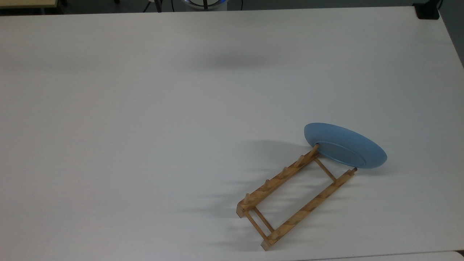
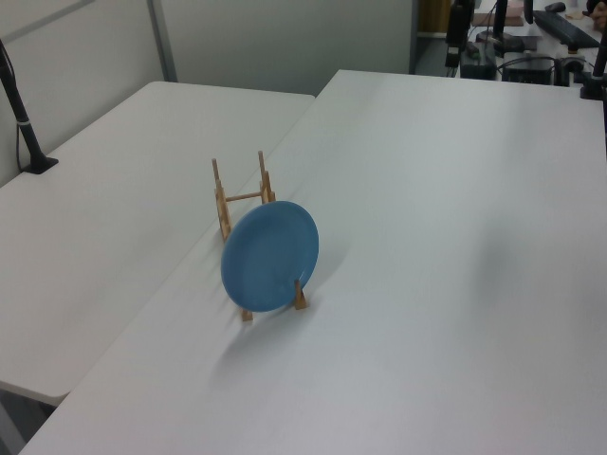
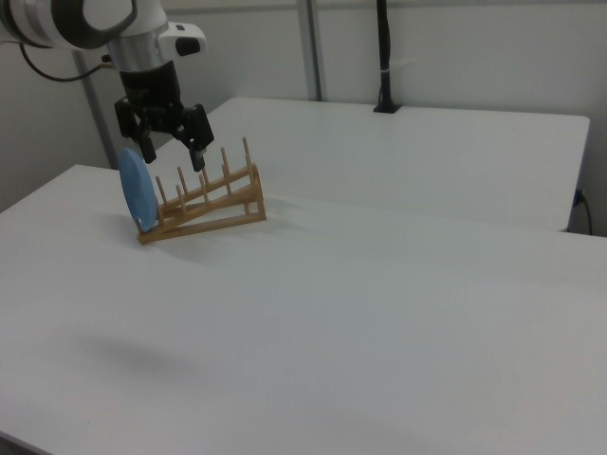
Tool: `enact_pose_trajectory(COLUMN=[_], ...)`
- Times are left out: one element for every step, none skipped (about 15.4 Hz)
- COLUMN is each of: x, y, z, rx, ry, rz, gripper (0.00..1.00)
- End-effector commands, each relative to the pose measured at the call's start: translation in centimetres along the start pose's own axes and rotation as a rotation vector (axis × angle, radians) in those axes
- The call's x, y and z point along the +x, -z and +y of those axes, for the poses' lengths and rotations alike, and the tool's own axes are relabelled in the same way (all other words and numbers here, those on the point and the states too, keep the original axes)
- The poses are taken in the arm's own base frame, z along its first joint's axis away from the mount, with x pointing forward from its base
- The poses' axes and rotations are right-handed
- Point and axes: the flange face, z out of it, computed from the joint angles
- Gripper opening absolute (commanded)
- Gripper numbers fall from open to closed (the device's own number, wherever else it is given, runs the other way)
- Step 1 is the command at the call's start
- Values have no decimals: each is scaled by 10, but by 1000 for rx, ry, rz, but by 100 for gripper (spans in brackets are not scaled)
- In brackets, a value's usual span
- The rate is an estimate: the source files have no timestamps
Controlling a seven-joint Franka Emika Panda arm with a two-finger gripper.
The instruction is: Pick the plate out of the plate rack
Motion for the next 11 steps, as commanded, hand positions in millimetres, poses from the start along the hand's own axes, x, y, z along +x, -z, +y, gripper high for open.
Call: enact_pose_trajectory(x=[-2,-2,-3,-3,-3,-2,0,3,14,22,27], y=[0,0,0,-1,-2,-3,-5,-6,-9,-13,-19], z=[-3,-2,-2,-2,-1,-2,-6,-19,-38,-52,-72], rx=[17,17,17,12,12,14,15,14,10,-1,-23], ry=[106,135,157,182,218,252,260,275,288,287,307], rz=[11,10,3,-3,-4,-7,-9,-3,-2,-6,-14], gripper=[100,100,100,100,100,100,100,100,100,100,100])
